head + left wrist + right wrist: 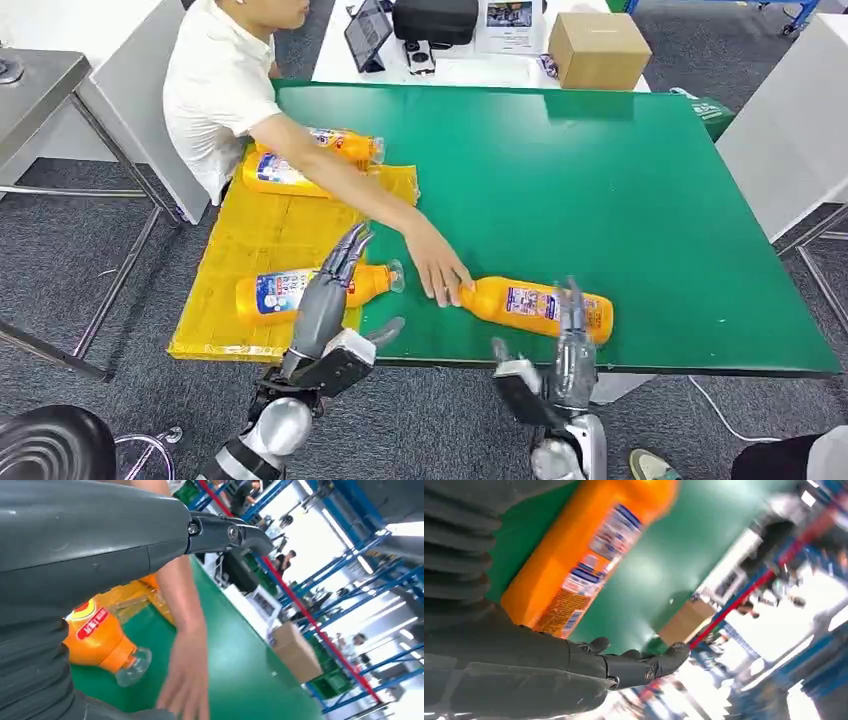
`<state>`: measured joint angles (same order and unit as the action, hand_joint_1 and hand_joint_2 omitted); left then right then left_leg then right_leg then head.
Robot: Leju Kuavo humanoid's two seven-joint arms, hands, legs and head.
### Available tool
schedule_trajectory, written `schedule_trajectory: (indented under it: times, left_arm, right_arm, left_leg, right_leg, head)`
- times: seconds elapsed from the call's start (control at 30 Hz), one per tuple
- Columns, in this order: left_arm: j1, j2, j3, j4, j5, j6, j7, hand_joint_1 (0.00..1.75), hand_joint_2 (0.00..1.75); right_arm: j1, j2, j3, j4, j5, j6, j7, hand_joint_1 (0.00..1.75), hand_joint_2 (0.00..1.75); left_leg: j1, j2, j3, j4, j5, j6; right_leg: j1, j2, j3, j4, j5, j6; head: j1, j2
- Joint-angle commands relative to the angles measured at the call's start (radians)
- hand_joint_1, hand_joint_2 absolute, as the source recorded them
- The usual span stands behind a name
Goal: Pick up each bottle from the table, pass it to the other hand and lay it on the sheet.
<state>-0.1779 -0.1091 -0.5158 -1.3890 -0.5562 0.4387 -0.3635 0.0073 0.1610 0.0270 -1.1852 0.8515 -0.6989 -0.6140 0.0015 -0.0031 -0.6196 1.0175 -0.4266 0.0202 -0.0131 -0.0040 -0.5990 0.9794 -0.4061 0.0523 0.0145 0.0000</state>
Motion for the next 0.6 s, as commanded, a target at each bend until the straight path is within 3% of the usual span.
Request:
schedule_trajectory:
  times: [0.03, 0.2, 0.43, 0.6]
  left_arm:
    - [0.048, 0.047, -0.042, -0.080, 0.066, -0.076, 0.018, 0.00, 1.75]
    - [0.034, 0.032, -0.064, -0.078, 0.153, -0.129, 0.005, 0.00, 1.75]
    - [0.030, 0.021, -0.055, -0.064, 0.197, -0.156, 0.014, 0.00, 1.75]
    - [0.026, 0.013, -0.052, -0.065, 0.200, -0.160, 0.015, 0.00, 1.75]
  right_arm:
    - [-0.077, -0.154, -0.096, 0.127, 0.332, 0.001, 0.214, 0.00, 1.75]
    - [-0.207, -0.257, 0.075, 0.286, 0.381, 0.064, 0.354, 0.00, 1.75]
    - [-0.245, -0.278, 0.137, 0.356, 0.413, 0.111, 0.443, 0.00, 1.75]
    - [-0.263, -0.310, 0.186, 0.355, 0.523, 0.105, 0.563, 0.00, 1.75]
  left_leg:
    - [0.000, -0.001, 0.006, -0.002, -0.002, -0.001]
    - [-0.001, 0.003, 0.002, 0.000, -0.001, 0.000]
    - [-0.001, 0.001, 0.006, -0.001, -0.001, -0.001]
    - [0.000, 0.001, 0.007, -0.001, -0.002, 0.000]
  right_leg:
    - [0.000, 0.000, 0.006, -0.002, -0.002, -0.002]
    - [-0.001, 0.003, 0.002, -0.001, 0.001, -0.001]
    - [0.000, 0.001, 0.006, -0.001, -0.001, -0.003]
    - [0.000, 0.001, 0.006, -0.001, -0.002, -0.002]
  head:
    - [0.000, 0.000]
    - [0.000, 0.000]
    - [0.000, 0.000]
    - [0.000, 0.000]
